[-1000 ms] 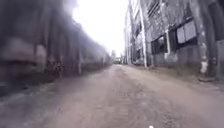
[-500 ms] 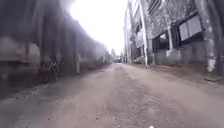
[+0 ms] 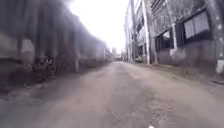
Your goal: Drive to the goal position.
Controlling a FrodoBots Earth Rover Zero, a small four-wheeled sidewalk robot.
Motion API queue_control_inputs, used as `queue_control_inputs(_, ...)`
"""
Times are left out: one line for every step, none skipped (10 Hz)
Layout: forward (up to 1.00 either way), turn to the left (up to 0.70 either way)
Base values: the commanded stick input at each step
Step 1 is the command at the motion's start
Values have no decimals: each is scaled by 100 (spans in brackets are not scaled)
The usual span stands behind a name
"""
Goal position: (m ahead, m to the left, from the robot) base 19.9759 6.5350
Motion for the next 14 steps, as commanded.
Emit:
queue_control_inputs(50, 0)
queue_control_inputs(50, 0)
queue_control_inputs(50, 0)
queue_control_inputs(50, 0)
queue_control_inputs(50, 0)
queue_control_inputs(50, 0)
queue_control_inputs(50, 0)
queue_control_inputs(50, 0)
queue_control_inputs(50, 0)
queue_control_inputs(50, 0)
queue_control_inputs(50, 0)
queue_control_inputs(50, 0)
queue_control_inputs(50, 0)
queue_control_inputs(50, 0)
